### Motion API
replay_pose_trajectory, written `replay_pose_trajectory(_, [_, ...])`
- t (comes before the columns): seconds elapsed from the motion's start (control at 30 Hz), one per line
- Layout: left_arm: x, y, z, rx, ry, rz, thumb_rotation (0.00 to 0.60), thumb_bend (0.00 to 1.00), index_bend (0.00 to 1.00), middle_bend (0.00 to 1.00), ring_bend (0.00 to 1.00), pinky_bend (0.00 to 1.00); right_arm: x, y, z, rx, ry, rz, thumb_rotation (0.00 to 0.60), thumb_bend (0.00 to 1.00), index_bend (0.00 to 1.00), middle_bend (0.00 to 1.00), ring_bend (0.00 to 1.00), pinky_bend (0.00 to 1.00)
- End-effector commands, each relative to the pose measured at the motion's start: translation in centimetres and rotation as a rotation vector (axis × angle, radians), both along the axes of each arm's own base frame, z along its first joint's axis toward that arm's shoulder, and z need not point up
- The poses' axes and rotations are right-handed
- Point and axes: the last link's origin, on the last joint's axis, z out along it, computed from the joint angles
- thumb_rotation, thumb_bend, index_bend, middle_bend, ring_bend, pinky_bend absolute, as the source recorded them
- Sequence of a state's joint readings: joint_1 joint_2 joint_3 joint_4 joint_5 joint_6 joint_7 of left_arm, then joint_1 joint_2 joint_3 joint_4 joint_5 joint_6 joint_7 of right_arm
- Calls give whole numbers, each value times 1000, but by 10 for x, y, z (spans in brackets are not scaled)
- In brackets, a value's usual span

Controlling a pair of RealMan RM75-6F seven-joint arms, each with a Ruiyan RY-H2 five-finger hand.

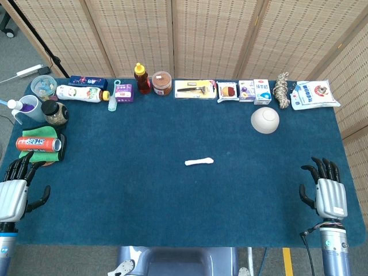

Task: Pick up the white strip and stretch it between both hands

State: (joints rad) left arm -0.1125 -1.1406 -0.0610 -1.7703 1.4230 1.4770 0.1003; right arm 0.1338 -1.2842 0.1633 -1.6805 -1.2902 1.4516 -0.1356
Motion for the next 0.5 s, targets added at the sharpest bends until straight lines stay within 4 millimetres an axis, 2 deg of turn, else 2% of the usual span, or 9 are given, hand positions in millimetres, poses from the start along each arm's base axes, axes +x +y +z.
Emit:
replay_pose_trajectory(0.03, [0,1,0,-3,2,1,489,415,199,20,14,58,-1,-1,-1,3,-3,-2,600,475,275,132,21,0])
replay_pose_trajectory(0.5, [4,1,5,17,-2,-11,491,414,199,20,13,58,0,0,0,0,-9,1,600,475,273,132,21,0])
